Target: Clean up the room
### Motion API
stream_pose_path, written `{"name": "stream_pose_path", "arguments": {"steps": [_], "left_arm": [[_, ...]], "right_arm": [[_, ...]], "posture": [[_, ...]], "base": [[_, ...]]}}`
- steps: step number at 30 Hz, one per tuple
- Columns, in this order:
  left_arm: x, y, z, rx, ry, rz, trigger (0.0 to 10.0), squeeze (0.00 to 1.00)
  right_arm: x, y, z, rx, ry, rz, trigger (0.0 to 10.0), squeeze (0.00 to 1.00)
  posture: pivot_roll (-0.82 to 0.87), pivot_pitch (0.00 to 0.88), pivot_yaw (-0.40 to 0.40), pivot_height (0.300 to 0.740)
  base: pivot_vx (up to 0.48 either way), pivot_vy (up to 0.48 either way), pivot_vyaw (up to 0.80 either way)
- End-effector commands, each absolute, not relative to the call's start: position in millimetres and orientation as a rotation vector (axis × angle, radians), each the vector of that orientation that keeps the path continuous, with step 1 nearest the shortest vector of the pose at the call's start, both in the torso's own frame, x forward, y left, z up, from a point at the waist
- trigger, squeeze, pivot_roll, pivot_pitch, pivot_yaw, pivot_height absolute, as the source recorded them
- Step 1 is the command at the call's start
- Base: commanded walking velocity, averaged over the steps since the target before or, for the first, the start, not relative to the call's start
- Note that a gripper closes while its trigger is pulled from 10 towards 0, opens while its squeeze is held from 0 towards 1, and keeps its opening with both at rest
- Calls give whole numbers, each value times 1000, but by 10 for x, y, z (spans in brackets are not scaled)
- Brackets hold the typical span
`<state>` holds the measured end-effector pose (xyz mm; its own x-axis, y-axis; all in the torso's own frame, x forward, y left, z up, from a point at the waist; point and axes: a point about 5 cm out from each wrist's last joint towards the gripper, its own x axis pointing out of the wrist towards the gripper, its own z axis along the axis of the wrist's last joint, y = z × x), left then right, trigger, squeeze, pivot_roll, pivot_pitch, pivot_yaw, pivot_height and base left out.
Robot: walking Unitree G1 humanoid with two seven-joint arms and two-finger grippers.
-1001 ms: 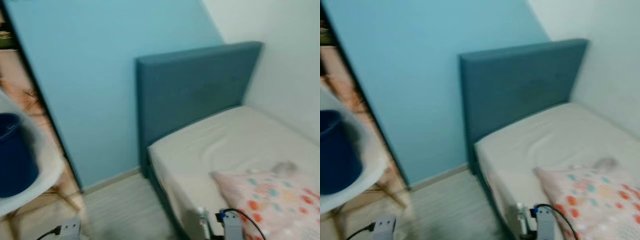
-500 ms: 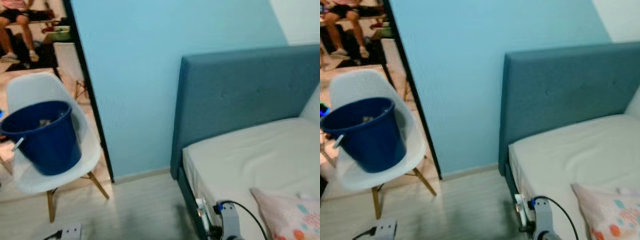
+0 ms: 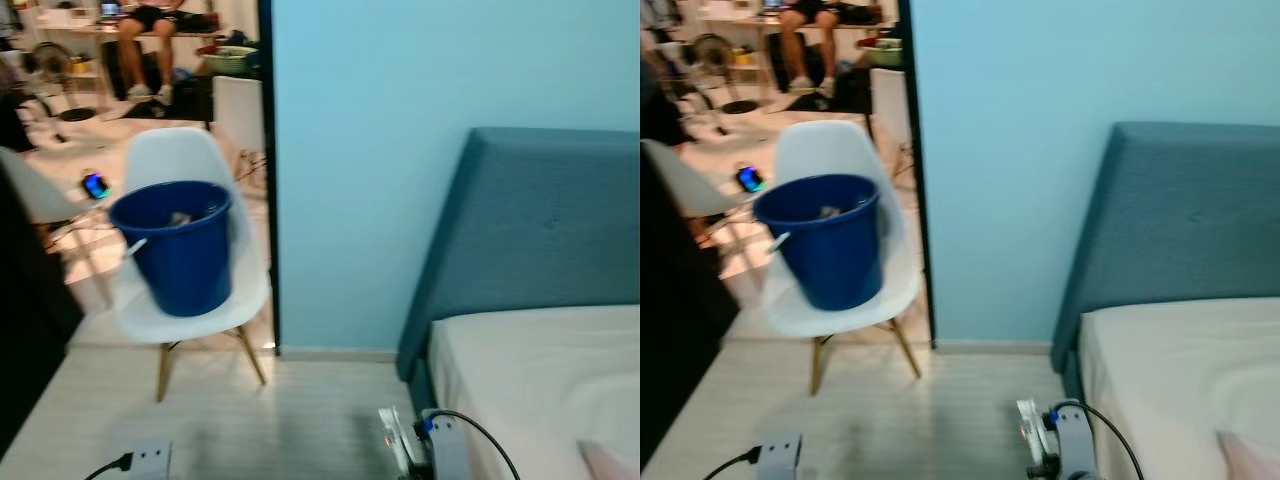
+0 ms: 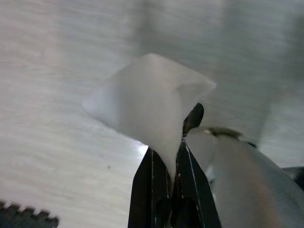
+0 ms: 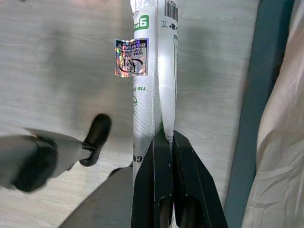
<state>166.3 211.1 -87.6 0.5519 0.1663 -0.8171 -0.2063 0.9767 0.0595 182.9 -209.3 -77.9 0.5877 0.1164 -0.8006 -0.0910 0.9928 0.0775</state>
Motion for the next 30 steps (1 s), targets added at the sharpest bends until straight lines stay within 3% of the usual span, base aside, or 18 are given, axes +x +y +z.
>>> {"name": "stream_pose_path", "arguments": {"steps": [1, 14, 18, 27, 30], "left_arm": [[1743, 2111, -841, -35, 941, 204, 10000, 0], [1750, 2157, -826, -41, 928, 215, 10000, 0], [1804, 2139, -800, -63, 893, 208, 10000, 0], [2047, 2110, -667, -55, 796, 161, 10000, 0], [2262, 2098, -529, -107, 700, 173, 10000, 0]], "right_arm": [[1838, -2095, -776, 31, 936, 112, 10000, 0], [1786, -2104, -801, 35, 952, 103, 10000, 0], [1931, -2110, -719, -15, 899, 148, 10000, 0], [2325, -1881, -484, -194, 749, 393, 10000, 0], [2546, -1724, -308, -245, 645, 523, 10000, 0]], "posture": [[-20, 0, -56, 740], [-17, 0, -51, 740], [-15, 0, -56, 740], [-21, 0, -53, 740], [-16, 0, -50, 740]], "base": [[0, 0, 725], [0, 0, 724], [0, 0, 719], [130, 0, 0], [342, 0, 0]]}}
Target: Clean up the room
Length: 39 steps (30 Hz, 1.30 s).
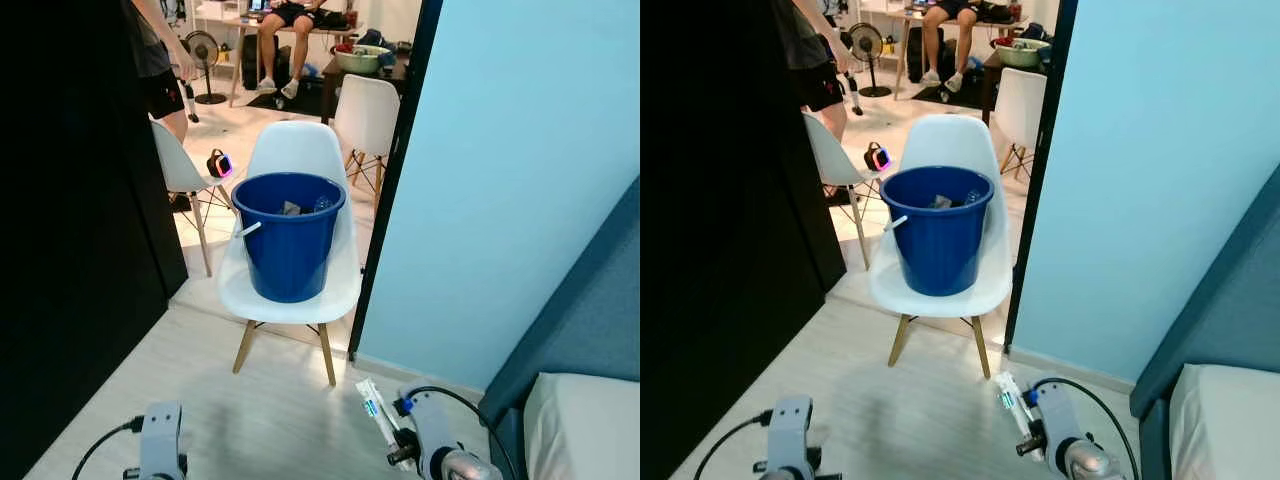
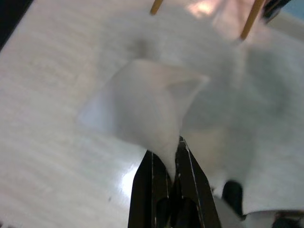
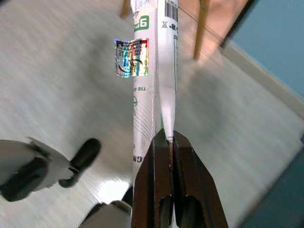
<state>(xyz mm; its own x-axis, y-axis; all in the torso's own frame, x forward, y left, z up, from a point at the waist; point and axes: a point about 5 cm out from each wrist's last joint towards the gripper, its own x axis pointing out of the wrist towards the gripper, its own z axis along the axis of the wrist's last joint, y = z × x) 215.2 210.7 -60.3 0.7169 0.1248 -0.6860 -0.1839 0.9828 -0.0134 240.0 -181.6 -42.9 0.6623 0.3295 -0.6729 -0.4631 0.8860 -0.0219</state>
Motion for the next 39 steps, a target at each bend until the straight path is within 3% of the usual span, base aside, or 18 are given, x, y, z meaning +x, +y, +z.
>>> {"name": "stream_pose_path", "arguments": {"steps": [1, 8, 13, 18, 19, 24, 33, 39], "left_arm": [[2262, 2098, -529, -107, 700, 173, 10000, 0], [2720, 2154, -132, -112, 477, 182, 10000, 0], [2782, 2172, -64, -118, 441, 184, 10000, 0], [3059, 2180, 292, -122, 255, 155, 10000, 0], [3230, 2134, 560, -105, 130, 109, 10000, 0], [3327, 2091, 728, -105, 60, 78, 10000, 0], [3553, 1711, 1269, -119, -158, -100, 10000, 0], [3556, 1537, 1381, -149, -203, -187, 10000, 0]], "right_arm": [[2546, -1724, -308, -245, 645, 523, 10000, 0], [2852, -1432, 45, -357, 445, 769, 10000, 0], [2911, -1395, 122, -344, 406, 781, 10000, 0], [3174, -1292, 458, -250, 262, 747, 10000, 0], [3326, -1263, 683, -173, 173, 706, 10000, 0], [3407, -1253, 817, -114, 128, 687, 10000, 0], [3605, -1229, 1364, 57, -84, 678, 10000, 0], [3676, -1245, 1507, 15, -103, 645, 10000, 0]], "posture": [[-16, 0, -50, 740], [-12, 0, -53, 740], [-12, 0, -53, 740], [-4, 0, -52, 740], [-1, 0, -53, 740], [0, 0, -52, 740], [-6, 0, -45, 740], [-8, 0, -43, 740]], "base": [[345, 0, 0], [346, 0, 404], [351, 0, 786], [366, 0, 0], [379, 0, 0], [379, 0, 0], [379, 0, -668], [379, 0, -208]]}}
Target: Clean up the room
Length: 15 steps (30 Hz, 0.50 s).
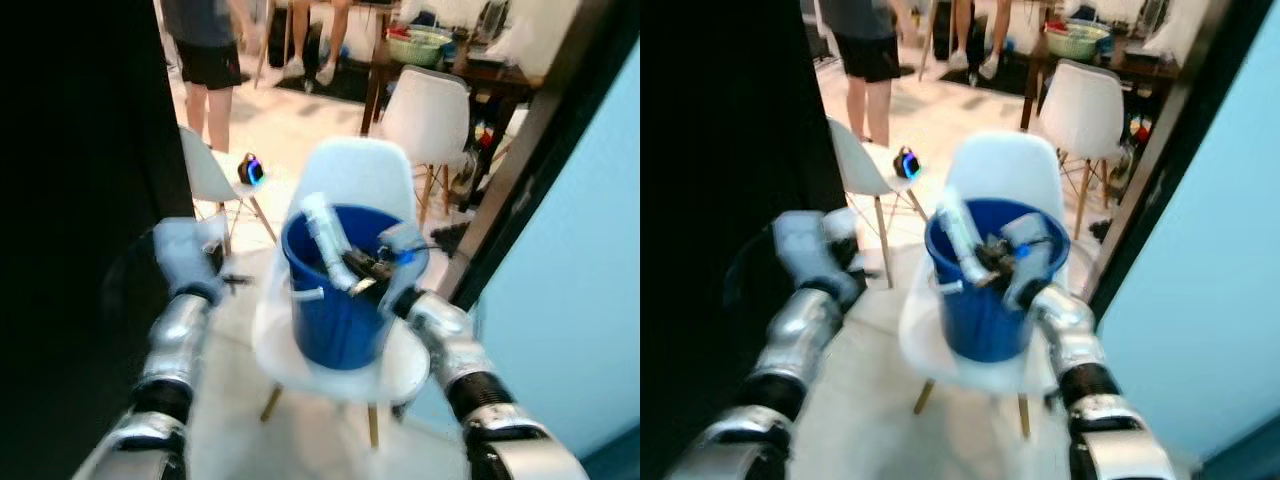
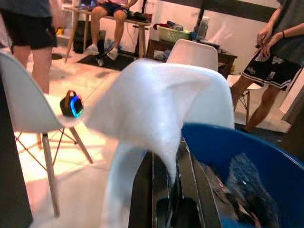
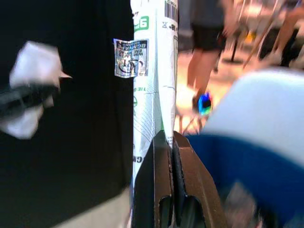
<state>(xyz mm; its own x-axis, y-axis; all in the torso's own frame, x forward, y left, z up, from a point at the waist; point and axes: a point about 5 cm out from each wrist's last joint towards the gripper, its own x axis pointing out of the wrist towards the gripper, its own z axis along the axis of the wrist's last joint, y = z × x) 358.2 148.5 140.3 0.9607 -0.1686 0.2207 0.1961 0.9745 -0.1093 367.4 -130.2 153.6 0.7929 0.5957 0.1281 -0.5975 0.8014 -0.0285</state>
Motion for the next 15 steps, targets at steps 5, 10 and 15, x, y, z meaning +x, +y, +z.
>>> {"name": "stream_pose_path", "arguments": {"steps": [5, 10, 15], "left_arm": [[3539, 1406, 1438, -154, -223, -261, 10000, 0], [3528, 1349, 1459, -161, -221, -296, 10000, 0], [3504, 1268, 1485, -176, -205, -354, 10000, 0]], "right_arm": [[3704, -1270, 1544, -20, -91, 616, 10000, 0], [3718, -1279, 1453, -142, -19, 581, 10000, 0], [3703, -1280, 1339, -254, 69, 581, 10000, 0]], "posture": [[-5, 0, -45, 740], [0, 0, -45, 740], [-3, 0, -48, 740]], "base": [[380, 0, -620], [361, 0, 0], [0, 0, 0]]}}
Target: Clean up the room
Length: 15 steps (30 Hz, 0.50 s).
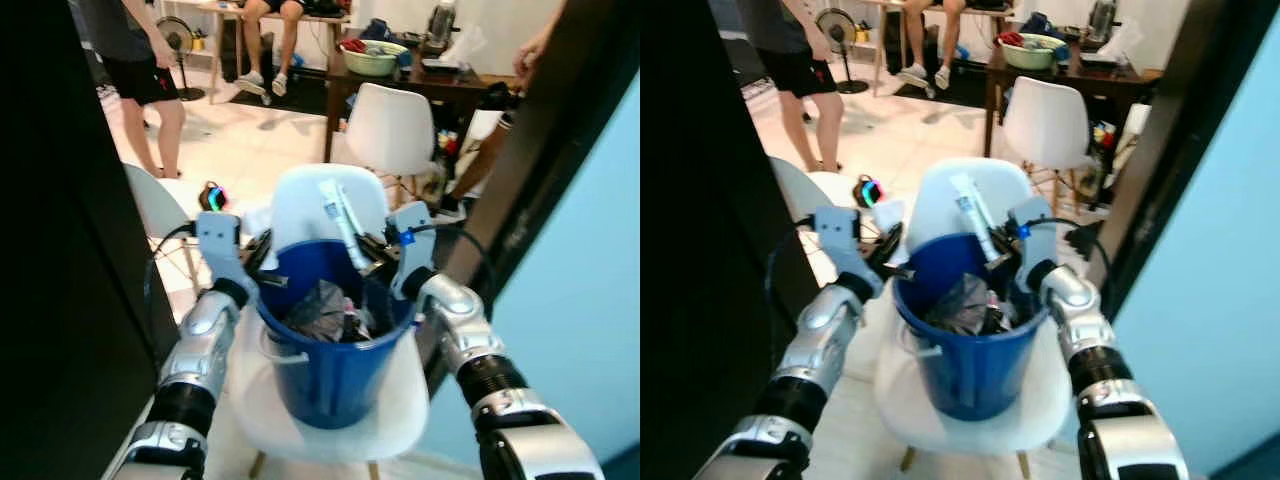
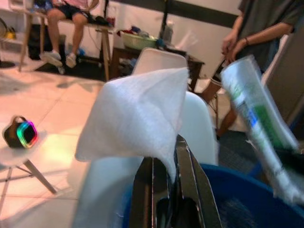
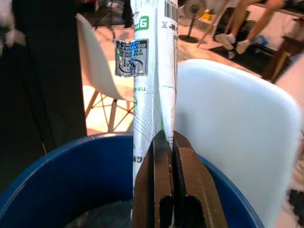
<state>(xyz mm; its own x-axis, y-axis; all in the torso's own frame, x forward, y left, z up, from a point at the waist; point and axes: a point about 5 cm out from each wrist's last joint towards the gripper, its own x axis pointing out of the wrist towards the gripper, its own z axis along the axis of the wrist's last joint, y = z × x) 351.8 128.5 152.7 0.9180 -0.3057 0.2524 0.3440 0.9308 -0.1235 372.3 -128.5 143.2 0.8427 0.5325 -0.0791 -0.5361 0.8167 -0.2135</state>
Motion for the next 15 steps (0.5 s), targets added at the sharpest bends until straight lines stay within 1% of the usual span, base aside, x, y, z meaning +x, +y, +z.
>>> {"name": "stream_pose_path", "arguments": {"steps": [1, 5, 7, 8, 9, 10, 15], "left_arm": [[3489, 1224, 1518, -173, -213, -371, 10000, 0], [3485, 1212, 1537, -173, -220, -371, 10000, 0], [3476, 1213, 1581, -176, -237, -357, 10000, 0], [3469, 1212, 1608, -179, -244, -355, 10000, 0], [3463, 1210, 1630, -182, -250, -357, 10000, 0], [3458, 1202, 1648, -184, -255, -360, 10000, 0], [3441, 1183, 1687, -192, -266, -369, 10000, 0]], "right_arm": [[3672, -1259, 1231, -328, 123, 596, 10000, 0], [3661, -1241, 1193, -329, 138, 598, 10000, 0], [3637, -1194, 1117, -332, 181, 611, 10000, 0], [3621, -1190, 1029, -375, 238, 604, 10000, 271], [3607, -1203, 944, -412, 299, 588, 10000, 749], [3597, -1222, 886, -443, 340, 572, 10000, 1000], [3579, -1208, 828, -460, 373, 568, 10000, 1000]], "posture": [[0, 0, -54, 740], [0, 0, -54, 740], [0, 0, -58, 740], [3, 0, -61, 740], [3, 0, -61, 740], [5, 0, -64, 740], [5, 0, -66, 740]], "base": [[0, 0, 0], [0, 0, 0], [0, 0, 0], [0, 0, 0], [0, 0, 0], [0, 0, 0], [0, 0, 0]]}}
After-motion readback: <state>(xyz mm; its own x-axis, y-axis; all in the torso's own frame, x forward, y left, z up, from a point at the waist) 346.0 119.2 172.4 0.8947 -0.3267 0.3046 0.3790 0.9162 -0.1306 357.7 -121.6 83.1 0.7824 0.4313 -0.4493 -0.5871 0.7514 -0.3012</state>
